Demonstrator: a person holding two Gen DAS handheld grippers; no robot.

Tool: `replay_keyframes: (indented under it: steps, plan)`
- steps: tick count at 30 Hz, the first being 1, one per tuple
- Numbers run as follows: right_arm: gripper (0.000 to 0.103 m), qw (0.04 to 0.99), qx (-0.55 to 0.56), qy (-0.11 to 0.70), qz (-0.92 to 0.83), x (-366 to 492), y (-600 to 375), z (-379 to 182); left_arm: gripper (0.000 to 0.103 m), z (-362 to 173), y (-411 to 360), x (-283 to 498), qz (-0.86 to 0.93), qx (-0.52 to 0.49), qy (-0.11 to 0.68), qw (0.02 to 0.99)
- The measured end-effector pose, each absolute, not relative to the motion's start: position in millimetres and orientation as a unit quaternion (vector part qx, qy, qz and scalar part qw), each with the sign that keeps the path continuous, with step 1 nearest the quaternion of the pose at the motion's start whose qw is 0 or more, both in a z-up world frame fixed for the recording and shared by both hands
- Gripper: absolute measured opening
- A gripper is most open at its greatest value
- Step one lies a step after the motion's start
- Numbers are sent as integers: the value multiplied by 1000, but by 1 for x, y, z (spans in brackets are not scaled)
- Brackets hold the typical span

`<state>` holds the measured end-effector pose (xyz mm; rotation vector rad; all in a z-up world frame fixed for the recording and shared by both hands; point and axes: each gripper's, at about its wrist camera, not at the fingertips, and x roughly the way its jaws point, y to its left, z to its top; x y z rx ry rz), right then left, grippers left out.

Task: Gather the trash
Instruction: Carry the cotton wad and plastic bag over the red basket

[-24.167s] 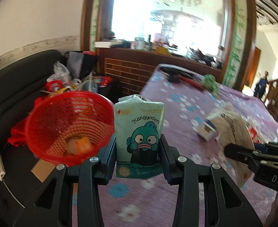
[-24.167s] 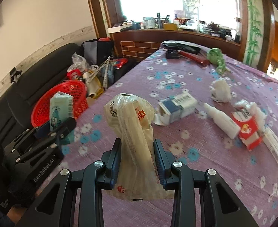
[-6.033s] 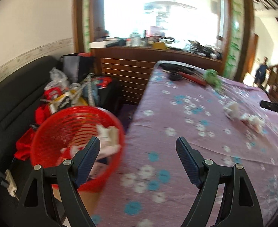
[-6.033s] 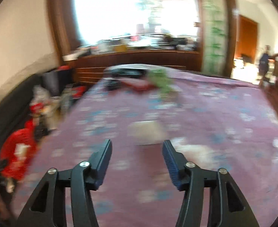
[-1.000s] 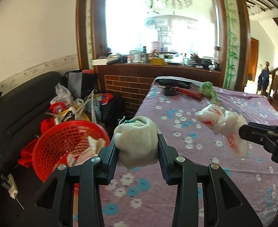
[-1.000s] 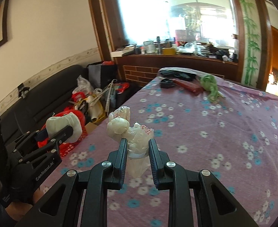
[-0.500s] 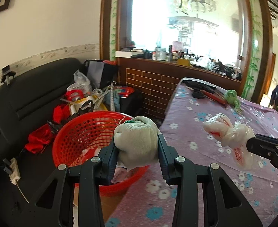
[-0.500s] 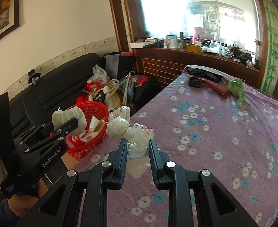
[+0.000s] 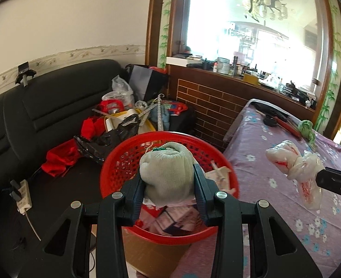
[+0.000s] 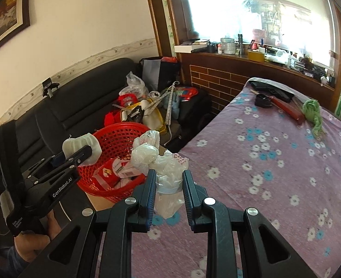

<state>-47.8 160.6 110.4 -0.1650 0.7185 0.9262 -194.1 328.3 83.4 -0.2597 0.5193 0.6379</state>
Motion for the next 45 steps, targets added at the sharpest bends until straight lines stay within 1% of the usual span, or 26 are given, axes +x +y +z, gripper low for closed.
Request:
replay_keyframes:
  steps: [8,23,34,45]
  plan:
    - [25,816,-70,353,452,-43,195,111,37,81,348,-199,312,-127,262,905]
    - [25,797,-58,377,468,-30,252,108,37,69,354,-186,307,-115,287,900]
    - [25,789,-56,396,467,-17,275,92,38,61,359,-179,308,-109,301,896]
    - [25,788,-53,402,464,-5,284,89,38,58,358,-171,306,-105,306,895]
